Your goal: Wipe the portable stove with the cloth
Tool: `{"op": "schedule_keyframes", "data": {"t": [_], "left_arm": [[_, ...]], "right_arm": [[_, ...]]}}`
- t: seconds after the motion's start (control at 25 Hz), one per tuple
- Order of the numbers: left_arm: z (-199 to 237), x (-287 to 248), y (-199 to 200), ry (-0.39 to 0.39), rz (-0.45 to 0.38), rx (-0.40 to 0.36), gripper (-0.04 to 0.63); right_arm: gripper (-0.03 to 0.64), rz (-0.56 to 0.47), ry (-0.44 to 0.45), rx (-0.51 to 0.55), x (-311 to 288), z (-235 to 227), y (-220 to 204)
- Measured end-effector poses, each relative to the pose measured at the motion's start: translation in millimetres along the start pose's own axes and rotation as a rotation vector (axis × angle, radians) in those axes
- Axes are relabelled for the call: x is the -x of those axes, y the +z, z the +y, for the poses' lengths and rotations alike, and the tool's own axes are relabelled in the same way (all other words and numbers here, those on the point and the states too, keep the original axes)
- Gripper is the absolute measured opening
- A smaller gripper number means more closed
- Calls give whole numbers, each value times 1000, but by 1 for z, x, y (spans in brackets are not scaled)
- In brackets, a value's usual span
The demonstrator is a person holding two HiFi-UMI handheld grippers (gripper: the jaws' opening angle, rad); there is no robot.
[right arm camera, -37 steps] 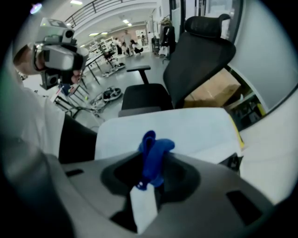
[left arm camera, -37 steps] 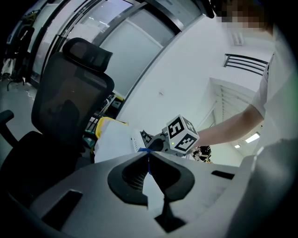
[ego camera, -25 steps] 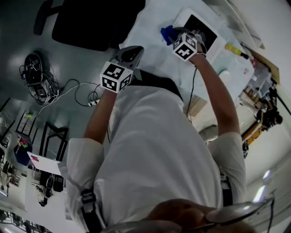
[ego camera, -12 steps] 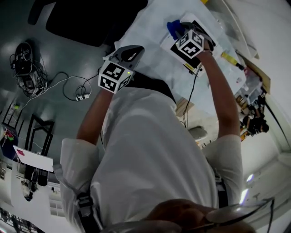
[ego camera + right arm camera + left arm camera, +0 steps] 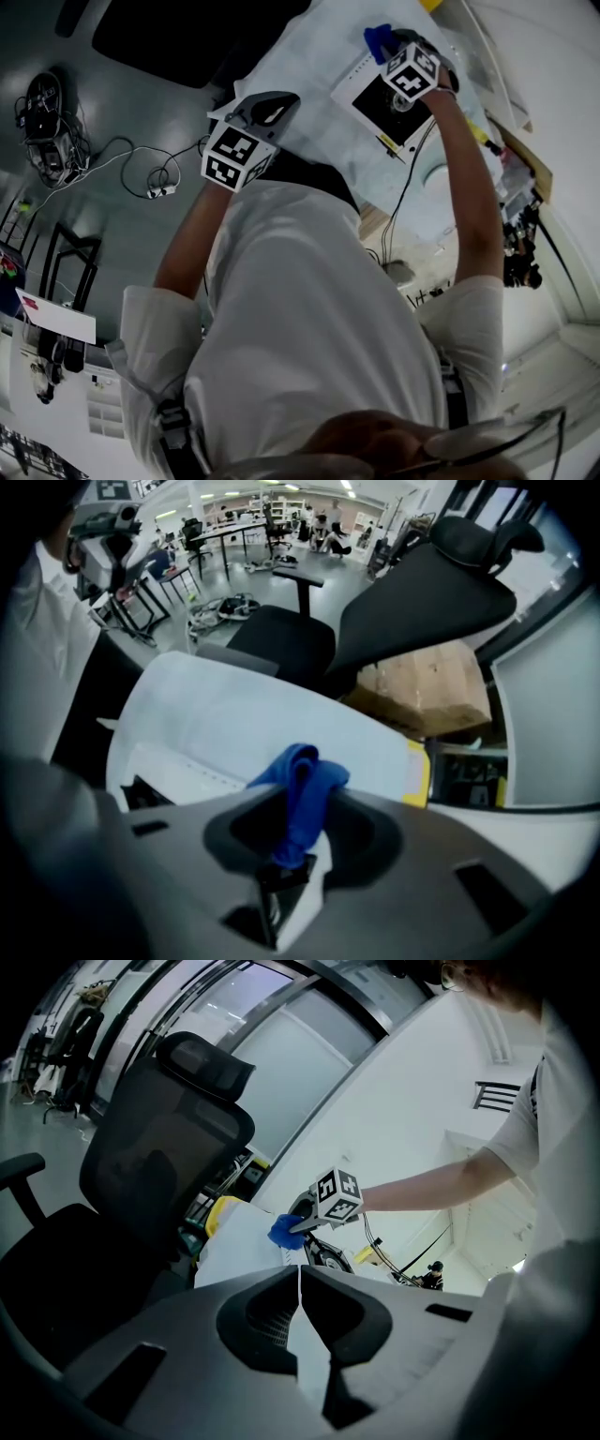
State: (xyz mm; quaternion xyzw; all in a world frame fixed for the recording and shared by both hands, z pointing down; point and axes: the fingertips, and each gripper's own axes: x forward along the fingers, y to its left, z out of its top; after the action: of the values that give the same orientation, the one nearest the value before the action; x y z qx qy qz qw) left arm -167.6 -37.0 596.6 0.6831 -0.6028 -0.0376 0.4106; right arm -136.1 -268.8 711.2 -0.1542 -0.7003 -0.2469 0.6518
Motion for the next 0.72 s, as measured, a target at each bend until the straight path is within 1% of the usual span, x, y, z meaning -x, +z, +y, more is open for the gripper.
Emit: {"op": "schedule_keyframes", "data": {"t": [0.28,0.44,0.72], "left_arm": [[-5,-2,-11,-12,22,-3,38],[-11,-6,-12,-12,29,-8,38],[-22,-4,-8,6,40,-30,38]], "right_arm": [[123,27,-13,18,-12,-26,-2],[123,28,-37,-22,-15,-48,-11],[123,-11,-80,-102,-13,-74,-21]]}}
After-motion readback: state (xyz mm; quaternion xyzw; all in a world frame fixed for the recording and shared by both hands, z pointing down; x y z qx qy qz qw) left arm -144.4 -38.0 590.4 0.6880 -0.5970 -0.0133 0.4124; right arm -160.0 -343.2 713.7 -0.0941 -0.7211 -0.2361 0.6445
